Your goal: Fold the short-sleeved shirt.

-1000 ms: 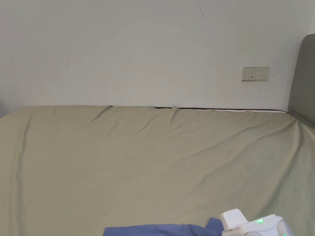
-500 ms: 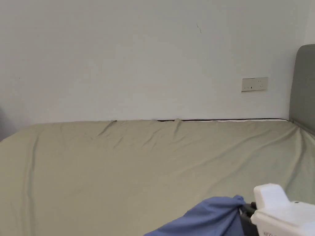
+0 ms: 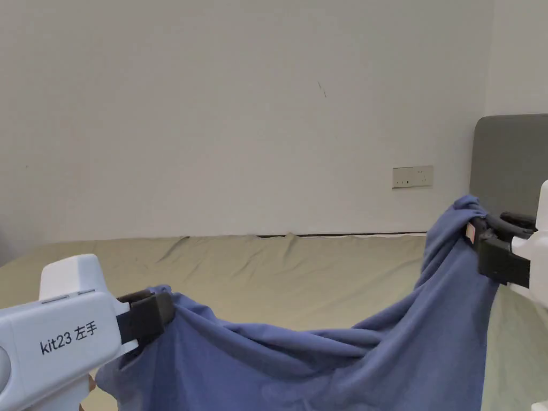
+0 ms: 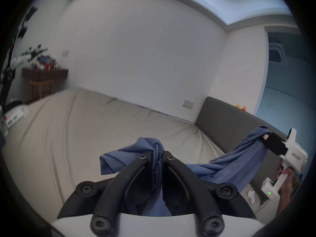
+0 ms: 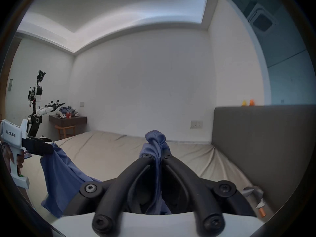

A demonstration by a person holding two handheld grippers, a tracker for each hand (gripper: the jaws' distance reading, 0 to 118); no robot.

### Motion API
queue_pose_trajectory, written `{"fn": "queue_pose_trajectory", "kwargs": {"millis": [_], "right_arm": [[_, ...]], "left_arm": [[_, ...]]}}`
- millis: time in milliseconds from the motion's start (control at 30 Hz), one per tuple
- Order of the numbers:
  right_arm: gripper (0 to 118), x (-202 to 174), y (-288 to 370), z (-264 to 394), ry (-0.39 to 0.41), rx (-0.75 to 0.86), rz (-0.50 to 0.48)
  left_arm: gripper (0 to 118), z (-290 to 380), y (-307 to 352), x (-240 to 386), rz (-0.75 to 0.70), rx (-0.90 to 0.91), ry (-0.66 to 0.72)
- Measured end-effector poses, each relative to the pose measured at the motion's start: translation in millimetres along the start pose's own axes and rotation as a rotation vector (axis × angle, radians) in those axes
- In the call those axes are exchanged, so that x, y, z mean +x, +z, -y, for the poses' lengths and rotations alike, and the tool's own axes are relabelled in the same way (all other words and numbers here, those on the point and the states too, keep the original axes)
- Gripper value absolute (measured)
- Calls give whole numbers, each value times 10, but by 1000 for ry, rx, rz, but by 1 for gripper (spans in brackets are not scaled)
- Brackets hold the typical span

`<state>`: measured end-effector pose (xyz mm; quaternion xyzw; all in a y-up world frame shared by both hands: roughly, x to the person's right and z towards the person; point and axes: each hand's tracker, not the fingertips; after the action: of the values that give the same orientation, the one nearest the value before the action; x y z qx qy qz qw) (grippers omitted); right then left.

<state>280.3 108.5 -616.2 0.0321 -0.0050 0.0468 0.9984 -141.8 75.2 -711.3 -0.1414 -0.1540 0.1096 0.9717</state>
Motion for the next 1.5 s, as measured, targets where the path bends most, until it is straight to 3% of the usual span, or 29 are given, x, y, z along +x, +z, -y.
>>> {"fn": "queue_pose_trajectory", "kwargs": {"millis": [33, 167, 233, 333, 367, 467, 567, 600, 733, 800, 833, 967, 1000, 1133, 1300, 1367, 1400, 1433, 1500], "right_arm": [[5, 61, 90, -75, 7, 42, 10], [5, 315, 366, -279, -96, 101, 26], [5, 284, 472, -387, -80, 130, 46], [5, 315, 432, -470, 23, 147, 107], [5, 329, 385, -473, 8, 140, 102], [5, 339, 139, -453, 2, 91, 97], [5, 310, -253, -425, 23, 58, 86], [5, 462, -530, -392, 32, 57, 84], [5, 471, -1335, -550, 20, 157, 143], [5, 529, -1620, -739, -8, 181, 141], [5, 553, -1738, -843, 16, 240, 164], [5, 602, -1896, -1037, 50, 325, 178], [5, 684, -1946, -1044, 94, 388, 198], [5, 672, -1743, -740, -14, 333, 136], [5, 473, -1364, -31, 4, 158, 85], [4, 367, -1177, 271, -54, 54, 63], [4, 323, -1057, 424, -29, 74, 69], [4, 261, -965, 588, -108, -12, 63], [4, 137, -749, 826, -66, -22, 68]], "left_arm": [[9, -73, 60, 53, -9, 36, -12], [9, -394, 140, 170, 6, 42, 11], [9, -558, 140, 273, -35, 68, -61], [9, -778, 45, 361, -86, 116, -65], [9, -829, -26, 384, -105, 115, -57], [9, -880, -305, 468, -172, 56, -128], [9, -877, -610, 469, -149, 70, -103], [9, -893, -753, 480, -151, 69, -110], [9, -1061, -1400, 615, -311, 33, -267], [9, -1255, -1554, 571, -253, 103, -129], [9, -1375, -1609, 544, -229, 132, -64], [9, -1630, -1682, 509, -240, 290, -79], [9, -1642, -1684, 486, -218, 335, -85], [9, -1416, -1619, 390, -213, 326, -109], [9, -585, -1467, 233, -206, 206, -210], [9, -208, -1342, 145, -199, 165, -193], [9, -14, -1264, 102, -204, 147, -170], [9, 177, -1187, 54, -207, 136, -146], [9, 463, -1075, -48, -215, 70, -135]]}}
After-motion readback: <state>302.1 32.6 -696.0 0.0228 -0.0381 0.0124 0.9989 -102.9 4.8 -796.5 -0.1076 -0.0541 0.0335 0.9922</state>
